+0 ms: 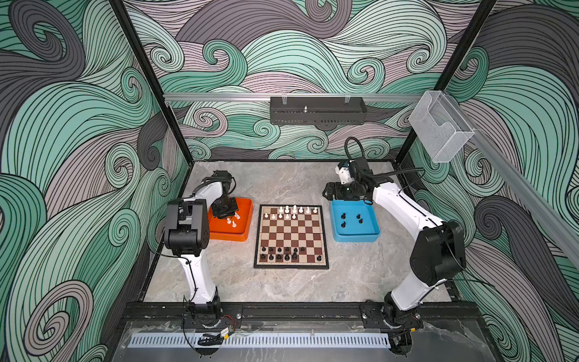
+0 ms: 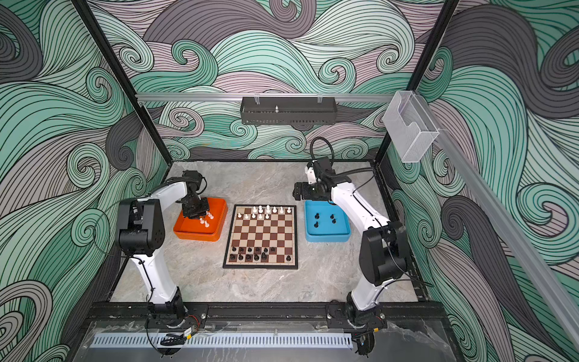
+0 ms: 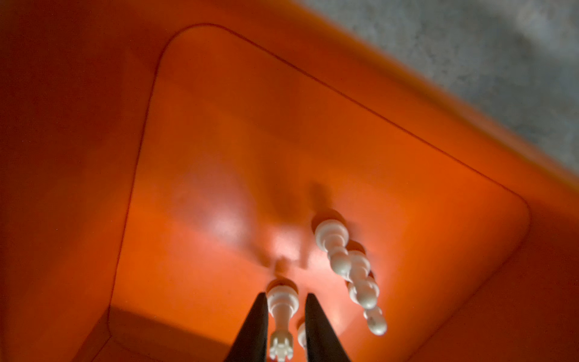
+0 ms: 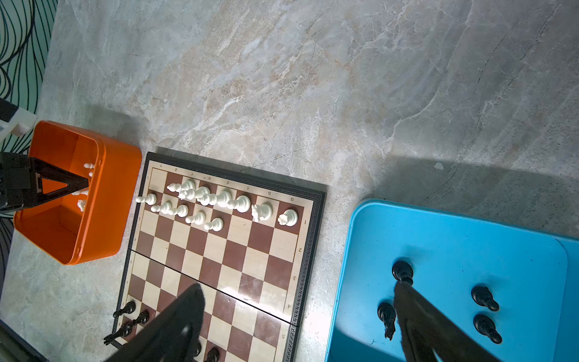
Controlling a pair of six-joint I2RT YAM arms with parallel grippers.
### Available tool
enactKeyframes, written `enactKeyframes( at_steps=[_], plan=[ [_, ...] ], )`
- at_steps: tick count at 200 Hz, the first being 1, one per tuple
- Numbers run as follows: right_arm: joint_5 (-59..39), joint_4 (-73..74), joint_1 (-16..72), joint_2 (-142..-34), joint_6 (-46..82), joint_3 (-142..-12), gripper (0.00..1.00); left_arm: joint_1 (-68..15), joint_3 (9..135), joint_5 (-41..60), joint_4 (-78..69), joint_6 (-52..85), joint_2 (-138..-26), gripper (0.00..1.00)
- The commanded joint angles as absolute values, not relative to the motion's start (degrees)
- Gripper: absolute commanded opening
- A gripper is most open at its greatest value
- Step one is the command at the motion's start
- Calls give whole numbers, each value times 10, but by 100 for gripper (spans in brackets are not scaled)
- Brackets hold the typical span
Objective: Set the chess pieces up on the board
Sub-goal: 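Lower the left gripper into the orange tray and grasp a white pawn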
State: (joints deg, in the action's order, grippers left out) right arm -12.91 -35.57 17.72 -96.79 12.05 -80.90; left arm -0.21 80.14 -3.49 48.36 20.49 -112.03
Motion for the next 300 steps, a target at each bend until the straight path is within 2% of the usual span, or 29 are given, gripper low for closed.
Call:
enactKeyframes(
  at_steps=[1,98,116,300],
  plan=[
    [-136,-367,174,-976,120,-818,94,-8,807,-45,500,202,-1127,25],
    [-138,-372,174,-978,114,-817,94,-12,814,-60,523,208,-1131,25],
    [-139,-373,174,-979,114,-817,94,-13,815,-59,526,208,-1130,19],
    [-144,-377,174,-983,113,-820,94,-16,844,-60,564,199,-1099,14]
  ],
)
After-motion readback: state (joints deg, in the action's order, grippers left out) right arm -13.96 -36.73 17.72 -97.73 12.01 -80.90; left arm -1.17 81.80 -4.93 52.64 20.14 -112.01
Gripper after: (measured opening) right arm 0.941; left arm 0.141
